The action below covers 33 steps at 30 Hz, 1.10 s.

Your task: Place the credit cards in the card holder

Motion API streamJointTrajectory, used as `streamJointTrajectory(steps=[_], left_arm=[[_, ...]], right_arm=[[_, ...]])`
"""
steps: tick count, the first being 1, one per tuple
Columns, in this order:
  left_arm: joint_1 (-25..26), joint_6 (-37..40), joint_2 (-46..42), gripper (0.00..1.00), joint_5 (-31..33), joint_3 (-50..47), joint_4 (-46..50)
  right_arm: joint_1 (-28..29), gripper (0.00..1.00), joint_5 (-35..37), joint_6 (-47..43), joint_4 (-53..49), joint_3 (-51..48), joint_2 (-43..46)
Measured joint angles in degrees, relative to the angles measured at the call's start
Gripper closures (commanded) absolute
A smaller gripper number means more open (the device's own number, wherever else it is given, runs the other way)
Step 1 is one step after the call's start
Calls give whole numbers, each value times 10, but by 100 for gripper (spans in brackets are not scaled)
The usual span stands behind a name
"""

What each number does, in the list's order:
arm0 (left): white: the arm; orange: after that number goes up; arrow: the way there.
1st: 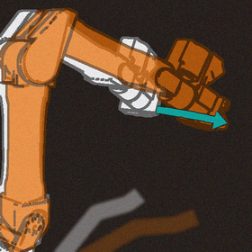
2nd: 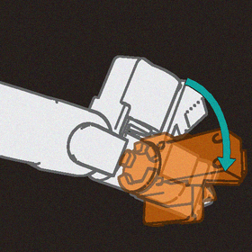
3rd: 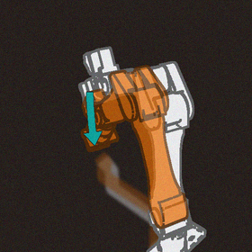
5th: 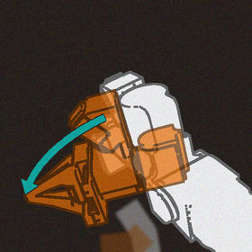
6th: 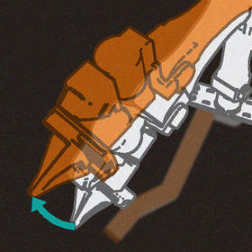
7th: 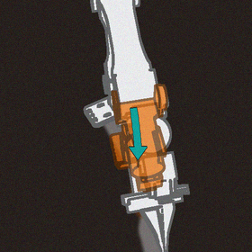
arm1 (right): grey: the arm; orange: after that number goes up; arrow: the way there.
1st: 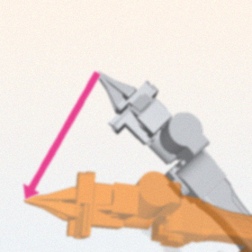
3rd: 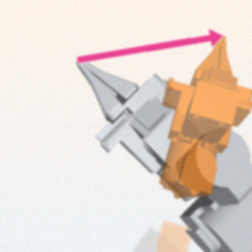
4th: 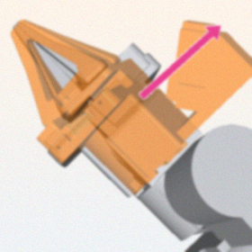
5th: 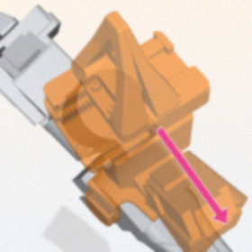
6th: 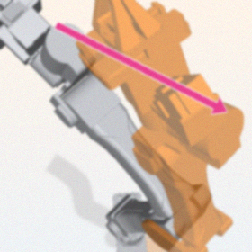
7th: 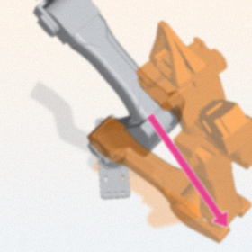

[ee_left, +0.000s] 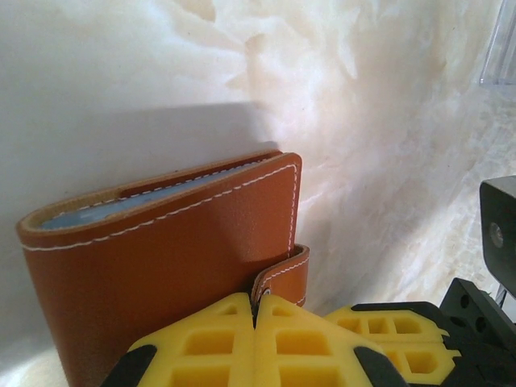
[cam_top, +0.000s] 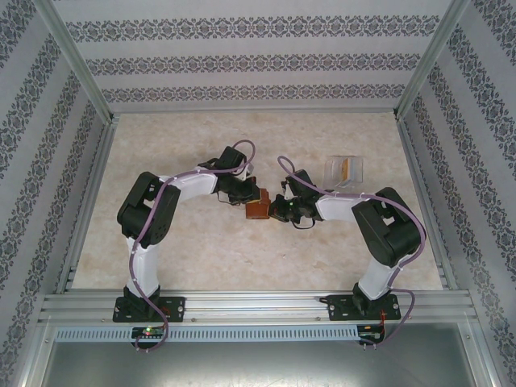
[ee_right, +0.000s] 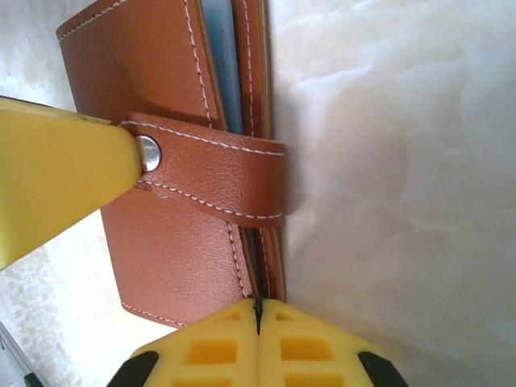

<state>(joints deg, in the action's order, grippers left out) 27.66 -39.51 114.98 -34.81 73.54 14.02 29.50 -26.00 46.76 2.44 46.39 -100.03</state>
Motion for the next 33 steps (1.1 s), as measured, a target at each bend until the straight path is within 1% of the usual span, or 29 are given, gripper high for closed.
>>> streamJointTrajectory(steps=[16,33], left_arm=[[0,-17,-20,100,-9,-45,-45],[0,-30,-28,100,-8,-64,-70]], right_arm=[[0,99,0,0,-1,1,0],[0,99,0,-2,-5,3,0]])
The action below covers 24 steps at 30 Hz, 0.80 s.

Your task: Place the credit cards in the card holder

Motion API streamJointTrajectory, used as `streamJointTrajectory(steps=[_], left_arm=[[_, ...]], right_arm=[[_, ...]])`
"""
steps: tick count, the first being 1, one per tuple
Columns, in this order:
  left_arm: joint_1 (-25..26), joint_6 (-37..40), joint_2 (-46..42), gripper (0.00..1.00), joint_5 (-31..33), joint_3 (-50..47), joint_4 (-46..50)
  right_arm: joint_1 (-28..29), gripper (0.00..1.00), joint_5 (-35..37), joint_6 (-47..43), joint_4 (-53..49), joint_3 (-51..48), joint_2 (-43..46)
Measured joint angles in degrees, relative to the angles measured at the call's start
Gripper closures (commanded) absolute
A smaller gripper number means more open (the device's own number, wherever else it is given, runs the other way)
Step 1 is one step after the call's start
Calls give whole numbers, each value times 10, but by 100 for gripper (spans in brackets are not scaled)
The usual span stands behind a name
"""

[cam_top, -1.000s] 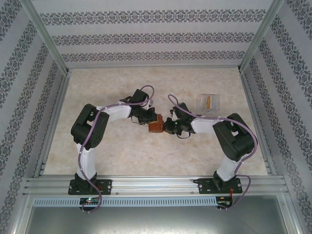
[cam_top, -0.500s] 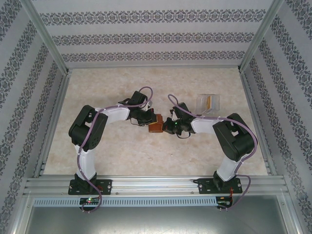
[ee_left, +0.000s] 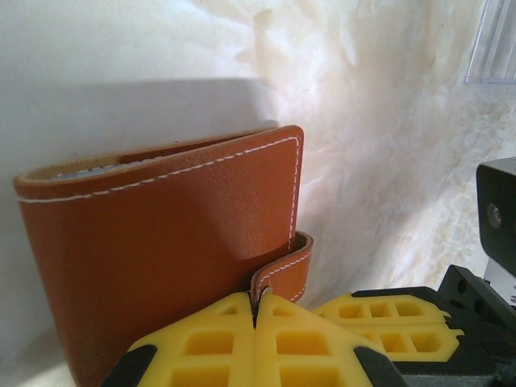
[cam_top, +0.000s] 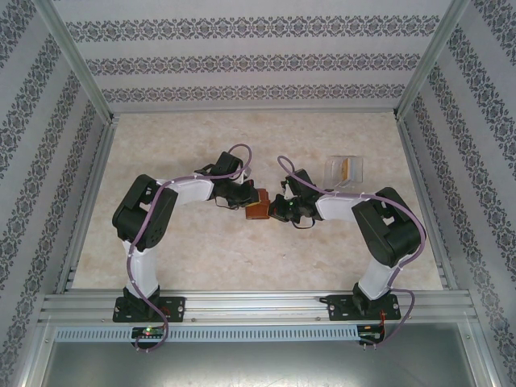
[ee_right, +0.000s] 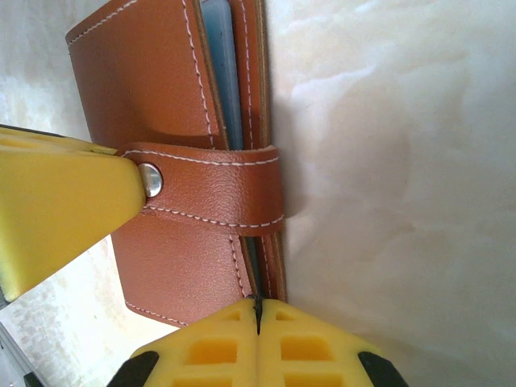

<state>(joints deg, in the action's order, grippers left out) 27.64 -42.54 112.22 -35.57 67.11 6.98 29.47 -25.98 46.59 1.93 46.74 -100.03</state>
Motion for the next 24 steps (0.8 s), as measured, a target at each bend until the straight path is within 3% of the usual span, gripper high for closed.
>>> streamJointTrajectory(steps=[18,24], left_arm=[[0,-3,-4,100,2,-9,-4],[0,-4,-5,100,4,-14,-13]], right_arm=[[-1,96,2,-2,-4,0,0],[-13,86,2,-4,-22,6,17]])
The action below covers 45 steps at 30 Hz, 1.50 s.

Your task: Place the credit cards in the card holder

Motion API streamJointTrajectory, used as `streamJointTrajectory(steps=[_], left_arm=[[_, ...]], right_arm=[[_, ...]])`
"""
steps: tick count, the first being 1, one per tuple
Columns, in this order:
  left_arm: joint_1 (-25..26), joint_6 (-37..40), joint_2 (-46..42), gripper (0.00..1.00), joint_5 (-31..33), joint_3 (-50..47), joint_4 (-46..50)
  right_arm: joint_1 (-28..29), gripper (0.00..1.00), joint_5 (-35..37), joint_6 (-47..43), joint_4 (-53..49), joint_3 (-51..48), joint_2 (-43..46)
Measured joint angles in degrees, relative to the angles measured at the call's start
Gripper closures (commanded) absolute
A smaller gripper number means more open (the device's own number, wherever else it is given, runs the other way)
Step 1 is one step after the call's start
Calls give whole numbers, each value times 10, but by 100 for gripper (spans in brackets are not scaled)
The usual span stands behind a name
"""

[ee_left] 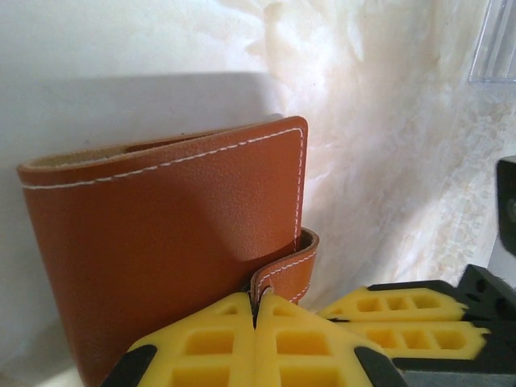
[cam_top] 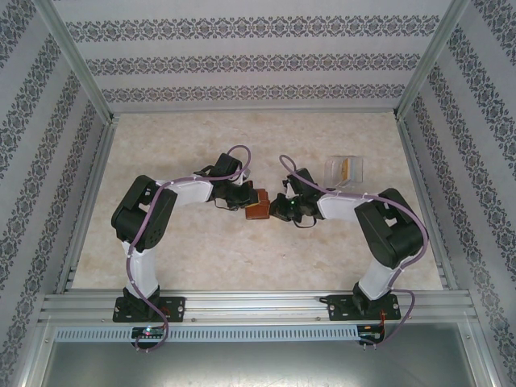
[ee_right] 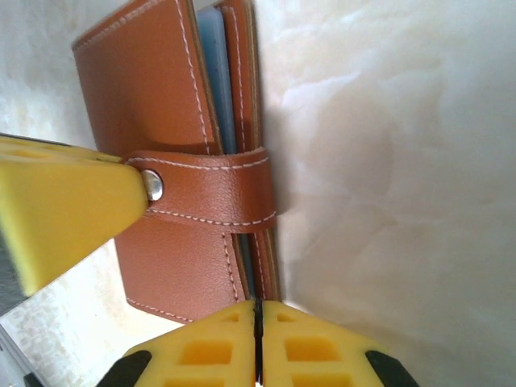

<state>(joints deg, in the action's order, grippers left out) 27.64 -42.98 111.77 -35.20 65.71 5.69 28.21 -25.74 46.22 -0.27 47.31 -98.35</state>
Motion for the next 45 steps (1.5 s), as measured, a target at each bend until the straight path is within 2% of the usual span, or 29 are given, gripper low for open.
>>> streamJointTrajectory(steps=[6,11,19,40,43,45], left_arm=[[0,0,-1,100,1,-5,-9],[0,-1,-2,100,1,-9,-14],[0,-2,-3,100,1,-12,-19],[-10,-11,-7,100,-2,-24,-28],[-13,-12,-7,88,-2,-24,-28],[-16,-16,-8,84,0,-28,-28]], right_arm=[[-13,89,6,-1,-21,71,11],[-6,93,1,-1,-17,118,-23],[3,96,-7,1,-22,122,-91],[18,97,-1,-3,5,124,-107],[23,98,10,-12,14,125,-112],[25,98,16,-16,21,125,-116]])
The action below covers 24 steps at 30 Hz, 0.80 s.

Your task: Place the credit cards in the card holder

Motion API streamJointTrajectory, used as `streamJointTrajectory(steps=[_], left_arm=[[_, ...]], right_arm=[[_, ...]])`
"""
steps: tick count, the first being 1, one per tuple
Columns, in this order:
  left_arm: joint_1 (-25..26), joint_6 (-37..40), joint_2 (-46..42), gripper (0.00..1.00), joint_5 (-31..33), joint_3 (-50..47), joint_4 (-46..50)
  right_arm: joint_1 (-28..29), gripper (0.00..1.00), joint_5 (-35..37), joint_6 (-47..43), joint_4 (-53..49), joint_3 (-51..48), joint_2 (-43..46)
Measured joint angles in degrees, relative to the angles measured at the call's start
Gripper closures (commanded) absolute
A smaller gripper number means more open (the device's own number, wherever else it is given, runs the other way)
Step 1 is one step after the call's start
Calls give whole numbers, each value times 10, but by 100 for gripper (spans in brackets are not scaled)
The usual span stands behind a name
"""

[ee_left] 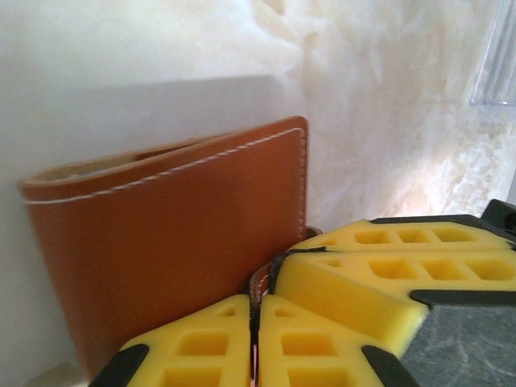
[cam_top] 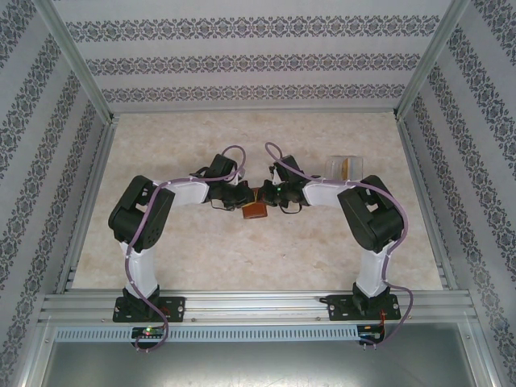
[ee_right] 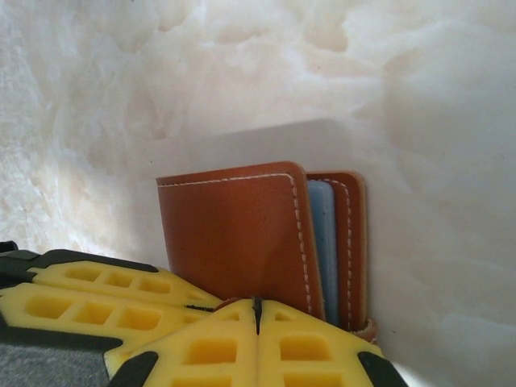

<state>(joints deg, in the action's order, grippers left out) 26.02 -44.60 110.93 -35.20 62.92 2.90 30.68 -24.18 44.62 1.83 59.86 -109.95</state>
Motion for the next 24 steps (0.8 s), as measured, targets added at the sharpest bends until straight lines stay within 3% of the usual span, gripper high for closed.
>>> streamJointTrajectory(steps=[6,12,15,24], left_arm=[[-10,-14,-23,78,18,-25,-13],[-17,-16,-46,78,28,-36,-5],[-19,-16,-70,79,26,-42,-6],[-52,-9,-113,79,41,-90,-3]], right_arm=[[8,98,4,-4,36,0,-14],[17,98,12,-12,56,4,-19],[19,94,18,-16,54,4,-17],[33,88,38,-40,-22,27,-2]])
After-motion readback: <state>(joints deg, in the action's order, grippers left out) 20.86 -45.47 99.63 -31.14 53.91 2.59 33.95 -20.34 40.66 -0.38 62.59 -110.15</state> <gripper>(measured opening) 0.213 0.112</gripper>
